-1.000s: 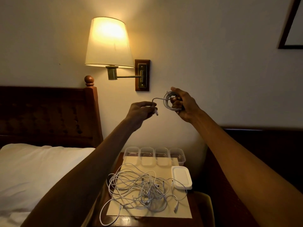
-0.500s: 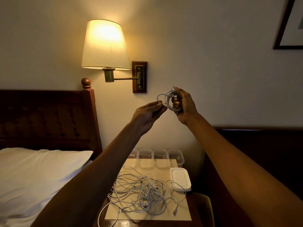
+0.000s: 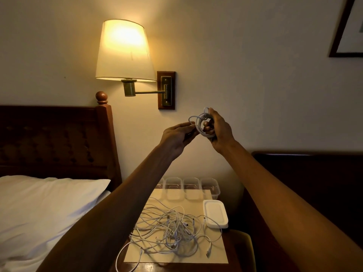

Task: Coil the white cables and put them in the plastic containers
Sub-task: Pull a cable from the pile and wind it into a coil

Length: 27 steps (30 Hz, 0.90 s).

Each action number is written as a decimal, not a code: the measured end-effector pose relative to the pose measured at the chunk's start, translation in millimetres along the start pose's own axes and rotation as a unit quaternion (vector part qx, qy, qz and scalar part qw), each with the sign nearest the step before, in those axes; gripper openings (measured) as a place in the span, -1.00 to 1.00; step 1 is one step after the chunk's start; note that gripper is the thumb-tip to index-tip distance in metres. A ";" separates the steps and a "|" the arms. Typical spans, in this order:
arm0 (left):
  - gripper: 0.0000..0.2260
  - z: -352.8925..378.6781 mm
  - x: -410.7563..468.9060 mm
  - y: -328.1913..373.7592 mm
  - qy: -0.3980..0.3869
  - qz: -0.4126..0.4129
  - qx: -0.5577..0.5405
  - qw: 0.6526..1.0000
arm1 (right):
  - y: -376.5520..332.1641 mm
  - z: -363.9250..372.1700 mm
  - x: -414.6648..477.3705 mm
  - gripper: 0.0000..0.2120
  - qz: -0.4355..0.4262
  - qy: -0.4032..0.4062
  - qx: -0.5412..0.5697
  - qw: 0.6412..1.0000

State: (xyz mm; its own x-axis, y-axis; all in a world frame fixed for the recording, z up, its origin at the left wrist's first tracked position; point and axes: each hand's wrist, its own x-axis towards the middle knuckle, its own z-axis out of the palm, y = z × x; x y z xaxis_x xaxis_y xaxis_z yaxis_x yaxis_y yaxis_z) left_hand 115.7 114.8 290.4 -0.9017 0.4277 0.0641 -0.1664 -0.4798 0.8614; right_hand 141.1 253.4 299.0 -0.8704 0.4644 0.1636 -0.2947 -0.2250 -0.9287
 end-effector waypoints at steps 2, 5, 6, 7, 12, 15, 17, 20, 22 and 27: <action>-0.81 0.4 0.1 -3.8 0.001 -0.005 -0.008 1.000 | 0.6 0.6 1.1 -0.61 -0.009 0.036 -0.039 0.999; -0.82 3.2 2.0 -5.1 -0.006 -0.003 0.014 1.000 | 0.6 1.1 0.9 -0.53 -0.015 0.085 -0.088 0.992; -0.83 4.9 2.7 -4.6 -0.008 -0.004 0.027 1.000 | 1.3 1.7 1.0 -0.52 -0.015 0.092 -0.086 0.992; -0.83 6.7 3.4 -3.9 -0.012 -0.009 0.036 0.999 | 1.4 3.2 1.1 -0.52 -0.016 0.093 -0.076 0.993; -0.82 8.7 2.6 1.3 -0.046 -0.038 0.053 0.997 | 0.4 4.6 1.4 -0.47 -0.029 0.065 -0.063 0.995; -0.81 6.5 -1.7 4.4 -0.072 -0.063 0.055 0.994 | 1.7 1.6 0.8 -0.42 -0.042 0.039 -0.096 0.994; -0.78 6.1 -5.2 4.3 -0.095 -0.075 0.043 0.992 | 3.4 1.6 0.3 -0.38 -0.043 0.025 -0.112 0.993; -0.72 7.4 -6.9 5.2 -0.086 -0.054 0.124 0.987 | 5.0 1.6 -1.1 -0.36 -0.039 -0.003 -0.139 0.990; -0.71 5.4 -6.8 9.1 -0.070 -0.023 0.203 0.976 | 4.7 0.9 -1.9 -0.36 -0.037 -0.019 -0.156 0.987; -0.77 -2.0 -9.0 25.0 -0.087 -0.034 0.246 0.965 | 3.7 4.8 -7.3 -0.40 -0.055 -0.030 -0.186 0.981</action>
State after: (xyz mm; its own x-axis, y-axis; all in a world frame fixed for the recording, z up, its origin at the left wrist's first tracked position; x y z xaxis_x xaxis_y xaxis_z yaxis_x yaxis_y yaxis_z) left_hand 118.8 97.4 310.4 -0.8073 0.5882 0.0467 0.0259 -0.0438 0.9987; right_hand 144.5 245.1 296.0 -0.8667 0.4144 0.2777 -0.2328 0.1563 -0.9599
